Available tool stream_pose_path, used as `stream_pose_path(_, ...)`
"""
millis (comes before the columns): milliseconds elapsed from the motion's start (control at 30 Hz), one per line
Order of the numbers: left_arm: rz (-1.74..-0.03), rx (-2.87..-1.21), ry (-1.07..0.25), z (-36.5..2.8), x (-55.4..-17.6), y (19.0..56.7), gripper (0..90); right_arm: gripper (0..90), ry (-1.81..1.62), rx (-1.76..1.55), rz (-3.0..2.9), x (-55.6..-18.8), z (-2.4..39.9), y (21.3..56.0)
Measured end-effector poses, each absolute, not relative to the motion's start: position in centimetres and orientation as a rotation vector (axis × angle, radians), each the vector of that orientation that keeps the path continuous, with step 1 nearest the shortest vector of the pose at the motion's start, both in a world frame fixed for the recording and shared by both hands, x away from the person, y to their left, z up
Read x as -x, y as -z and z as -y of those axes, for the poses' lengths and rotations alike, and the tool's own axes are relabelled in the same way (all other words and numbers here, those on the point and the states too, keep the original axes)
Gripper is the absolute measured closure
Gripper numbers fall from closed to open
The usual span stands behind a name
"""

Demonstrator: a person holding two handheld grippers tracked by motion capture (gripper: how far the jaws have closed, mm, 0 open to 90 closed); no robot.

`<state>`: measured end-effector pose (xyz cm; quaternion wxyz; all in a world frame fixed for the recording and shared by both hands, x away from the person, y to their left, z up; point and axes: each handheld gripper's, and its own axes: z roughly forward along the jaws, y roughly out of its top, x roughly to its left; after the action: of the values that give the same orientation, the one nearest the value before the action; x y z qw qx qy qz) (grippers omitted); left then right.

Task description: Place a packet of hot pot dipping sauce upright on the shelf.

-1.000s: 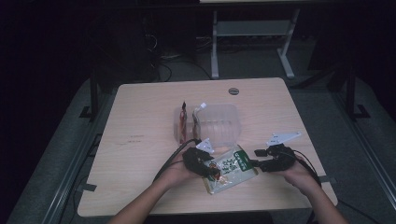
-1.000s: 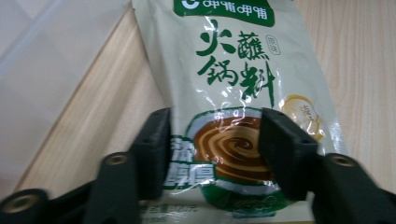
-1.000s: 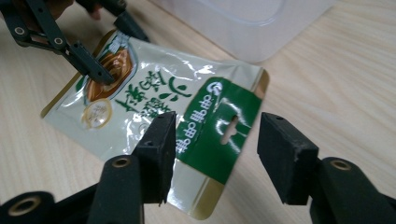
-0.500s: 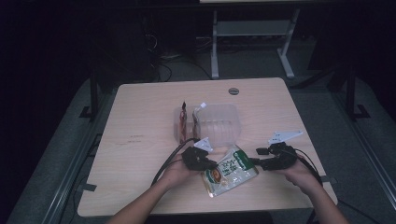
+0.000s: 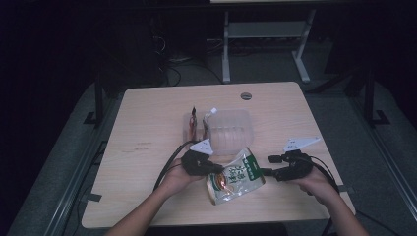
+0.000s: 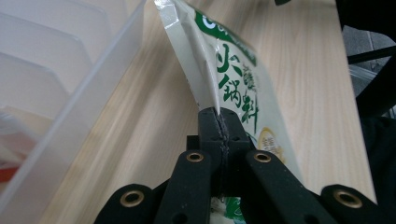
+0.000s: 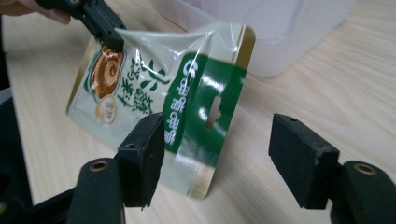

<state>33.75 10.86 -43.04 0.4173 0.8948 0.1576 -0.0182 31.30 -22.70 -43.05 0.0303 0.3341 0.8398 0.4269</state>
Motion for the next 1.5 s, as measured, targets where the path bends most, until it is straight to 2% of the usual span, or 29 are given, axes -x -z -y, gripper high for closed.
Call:
stream_pose_path(500,-0.364,-2.177,0.002,-14.0,-31.8,39.9,90.0,26.4,-1.490,-0.940,-2.667,-32.6,19.7,42.3)
stream_pose_path(733,-0.374,-2.138,-0.010,-15.0,-31.6,39.2,90.0,25.1,-1.552,-0.851,-2.720,-33.7,16.8,41.7)
stream_pose_path(967,-0.349,-2.124,-0.016,-15.2,-31.1,38.7,90.0,24.8,-1.569,-0.814,-2.768,-34.2,15.1,42.5)
stream_pose_path(1100,-0.355,-2.127,-0.017,-15.0,-31.1,38.8,90.0,29.6,-1.561,-0.822,-2.790,-34.1,15.0,42.8)
stream_pose_path(1500,-0.385,-2.112,-0.024,-15.1,-31.4,39.2,90.0,59.0,-1.594,-0.825,-2.765,-34.1,15.4,42.7)
